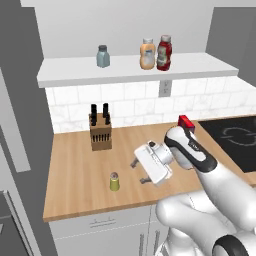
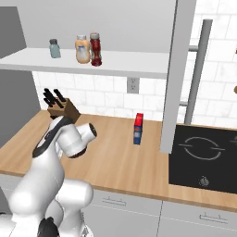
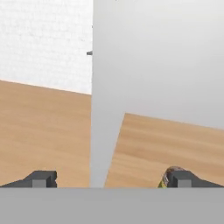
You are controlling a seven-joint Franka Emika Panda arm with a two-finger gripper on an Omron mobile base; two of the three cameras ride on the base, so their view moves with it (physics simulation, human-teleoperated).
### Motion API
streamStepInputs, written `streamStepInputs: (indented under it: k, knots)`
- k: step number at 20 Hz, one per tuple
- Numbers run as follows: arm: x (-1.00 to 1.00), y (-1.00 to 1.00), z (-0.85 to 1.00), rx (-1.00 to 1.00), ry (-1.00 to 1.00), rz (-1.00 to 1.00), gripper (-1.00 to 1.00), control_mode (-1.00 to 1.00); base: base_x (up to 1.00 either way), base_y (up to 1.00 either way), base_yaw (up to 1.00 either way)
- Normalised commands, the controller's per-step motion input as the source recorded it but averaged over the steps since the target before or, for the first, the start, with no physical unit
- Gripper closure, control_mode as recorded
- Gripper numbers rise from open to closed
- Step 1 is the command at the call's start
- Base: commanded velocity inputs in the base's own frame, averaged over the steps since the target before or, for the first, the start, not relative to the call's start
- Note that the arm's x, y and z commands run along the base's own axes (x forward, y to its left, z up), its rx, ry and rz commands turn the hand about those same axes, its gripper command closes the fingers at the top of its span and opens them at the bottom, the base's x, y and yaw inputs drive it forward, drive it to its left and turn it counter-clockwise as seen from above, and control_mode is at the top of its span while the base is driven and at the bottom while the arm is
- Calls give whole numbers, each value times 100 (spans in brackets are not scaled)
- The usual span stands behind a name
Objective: Put the shaker and condiment bottle from the counter next to their counterparts in the cabinet.
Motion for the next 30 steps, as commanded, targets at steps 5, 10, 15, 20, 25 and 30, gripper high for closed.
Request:
streamStepInputs:
  k: [5,10,15,20,25,30]
  knots:
    - [0,18,-49,5,0,-3,-100,-100,0,0,0]
    - [0,21,-49,7,0,-4,-100,-100,0,0,0]
    - [0,16,-43,10,0,-4,-100,-100,0,0,0]
    - [1,2,-37,8,0,-2,-100,-100,0,0,0]
    - [5,6,-32,11,0,-4,-100,-100,0,0,0]
    - [12,17,-27,9,0,-9,-100,-100,0,0,0]
